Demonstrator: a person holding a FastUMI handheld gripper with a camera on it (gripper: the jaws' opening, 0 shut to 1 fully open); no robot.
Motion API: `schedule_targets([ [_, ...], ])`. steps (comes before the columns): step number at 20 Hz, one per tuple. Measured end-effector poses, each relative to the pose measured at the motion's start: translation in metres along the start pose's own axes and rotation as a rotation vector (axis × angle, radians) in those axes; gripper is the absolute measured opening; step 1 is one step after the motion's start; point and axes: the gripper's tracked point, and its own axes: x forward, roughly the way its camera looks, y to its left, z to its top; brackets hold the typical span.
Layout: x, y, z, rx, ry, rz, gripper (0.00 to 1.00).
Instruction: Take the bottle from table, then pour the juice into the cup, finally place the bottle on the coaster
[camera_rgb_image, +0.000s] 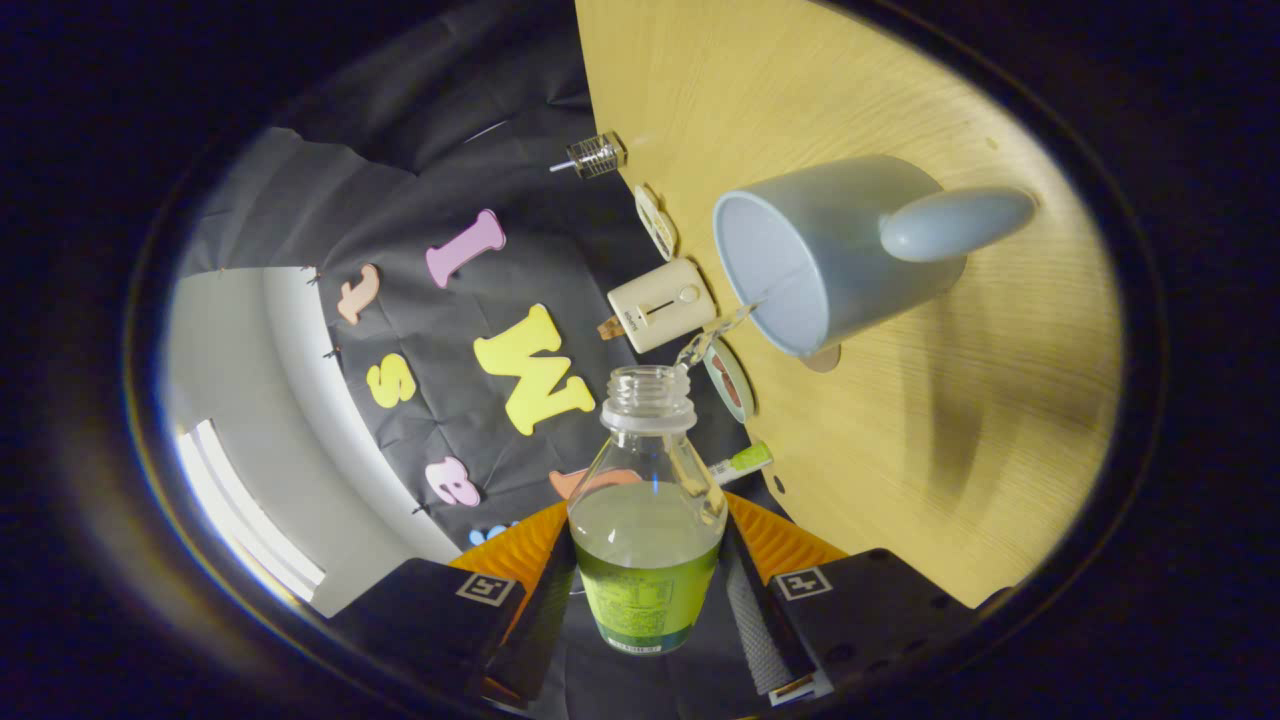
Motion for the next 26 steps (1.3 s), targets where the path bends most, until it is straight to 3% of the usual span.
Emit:
schedule_targets([
  [4, -0.001, 0.002, -0.003, 0.053, 0.012, -0.014, 0.79],
  [12, -0.004, 0.025, 0.001, 0.191, -0.002, 0.075, 0.79],
  [26, -0.013, 0.053, -0.004, 0.269, 0.079, 0.168, 0.79],
])
